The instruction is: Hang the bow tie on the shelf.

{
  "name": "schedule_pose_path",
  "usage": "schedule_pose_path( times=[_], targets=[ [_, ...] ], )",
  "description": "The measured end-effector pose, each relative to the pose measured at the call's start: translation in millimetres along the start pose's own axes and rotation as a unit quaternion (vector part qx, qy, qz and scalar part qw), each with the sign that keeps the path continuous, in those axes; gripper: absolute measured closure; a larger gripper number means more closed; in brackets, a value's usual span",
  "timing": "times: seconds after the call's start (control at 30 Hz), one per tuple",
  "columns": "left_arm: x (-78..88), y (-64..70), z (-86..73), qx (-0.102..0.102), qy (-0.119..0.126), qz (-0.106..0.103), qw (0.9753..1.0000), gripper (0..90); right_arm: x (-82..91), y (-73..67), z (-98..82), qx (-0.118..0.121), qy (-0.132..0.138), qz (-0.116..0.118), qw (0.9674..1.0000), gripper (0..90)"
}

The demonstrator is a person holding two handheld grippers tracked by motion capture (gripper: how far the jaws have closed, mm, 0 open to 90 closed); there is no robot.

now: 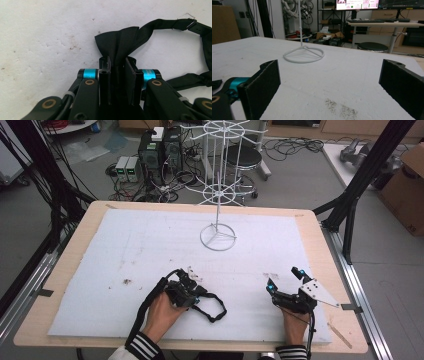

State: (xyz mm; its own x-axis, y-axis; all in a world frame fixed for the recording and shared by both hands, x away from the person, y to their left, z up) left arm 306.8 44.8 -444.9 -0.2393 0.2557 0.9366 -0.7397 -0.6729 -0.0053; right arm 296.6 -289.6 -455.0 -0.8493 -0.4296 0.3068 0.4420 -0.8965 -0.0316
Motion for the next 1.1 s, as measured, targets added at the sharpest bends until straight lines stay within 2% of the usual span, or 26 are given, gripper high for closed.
schedule_pose_path(
  times=[0.4, 0.43, 0.53, 0.57, 0.6, 0.67, 0.7, 0.73, 0.83, 0.87, 0.93, 0.97, 1.0, 1.03, 1.1],
  targets=[
    [7.4, -5.3, 0.3, 0.005, 0.032, -0.005, 0.9995, 76.1, -0.1, 0.2, 0.0, 0.0, 0.001, -0.001, 1.0, 2.6],
    [9.9, -8.0, 0.1, 0.007, 0.043, -0.008, 0.999, 76.1, -0.2, 0.7, 0.2, 0.003, 0.002, -0.002, 1.0, 2.6],
    [12.0, -10.7, -0.4, 0.009, 0.049, -0.014, 0.9987, 76.2, 0.0, 0.2, 0.0, 0.0, 0.0, -0.001, 1.0, 2.6],
    [14.8, -13.0, -0.9, 0.01, 0.06, -0.017, 0.998, 76.3, -0.1, 0.2, 0.0, 0.001, 0.0, -0.001, 1.0, 2.6],
    [14.8, -13.0, -0.9, 0.01, 0.06, -0.017, 0.998, 76.4, -0.1, 0.2, 0.0, 0.001, 0.0, -0.001, 1.0, 2.6],
    [22.2, -16.6, -1.0, 0.012, 0.083, -0.018, 0.9963, 76.4, -0.1, 0.0, 0.0, 0.0, 0.0, -0.001, 1.0, 2.6],
    [22.2, -16.6, -1.0, 0.012, 0.083, -0.018, 0.9963, 76.4, -0.1, 0.0, 0.0, 0.0, 0.0, -0.001, 1.0, 2.6],
    [29.2, -19.8, -0.7, 0.01, 0.103, -0.017, 0.9945, 76.4, -0.1, 0.2, 0.1, 0.001, 0.001, -0.002, 1.0, 2.6],
    [39.9, -25.3, -0.4, 0.012, 0.134, -0.019, 0.9907, 76.4, -0.1, 0.1, 0.1, 0.001, 0.0, -0.001, 1.0, 2.6],
    [39.9, -25.3, -0.4, 0.012, 0.134, -0.019, 0.9907, 76.4, -0.1, 0.1, 0.1, 0.002, 0.0, -0.001, 1.0, 2.6],
    [45.8, -28.5, -1.4, 0.017, 0.154, -0.024, 0.9877, 76.4, -0.1, 0.1, 0.0, 0.002, 0.0, -0.002, 1.0, 2.6],
    [50.7, -31.1, -2.0, 0.018, 0.171, -0.025, 0.9847, 76.4, -0.1, 0.1, 0.1, 0.002, 0.0, -0.002, 1.0, 2.6],
    [50.7, -31.1, -2.0, 0.018, 0.171, -0.025, 0.9847, 76.4, -0.1, 0.1, 0.1, 0.002, 0.0, -0.002, 1.0, 2.6],
    [54.7, -33.9, -2.3, 0.023, 0.184, -0.028, 0.9822, 76.4, -0.2, 0.1, 0.0, 0.002, 0.0, -0.002, 1.0, 2.6],
    [56.1, -35.0, -2.6, 0.023, 0.188, -0.03, 0.9815, 76.4, -0.2, 0.1, 0.0, 0.002, 0.0, -0.002, 1.0, 2.6]
  ],
)
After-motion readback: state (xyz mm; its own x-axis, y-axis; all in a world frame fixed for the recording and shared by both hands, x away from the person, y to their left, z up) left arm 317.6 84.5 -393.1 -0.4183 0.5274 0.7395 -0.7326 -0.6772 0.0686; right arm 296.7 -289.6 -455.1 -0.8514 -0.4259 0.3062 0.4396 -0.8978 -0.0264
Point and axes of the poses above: each handheld gripper's, and its own axes: x roughly backward along the jaws, z roughly out of its top, y roughly to its right, the point moved 3 cm from there along -x, roughly forward along the jaws, and after that the axes turned 13 degrees about -y, right-handed, at the moved point
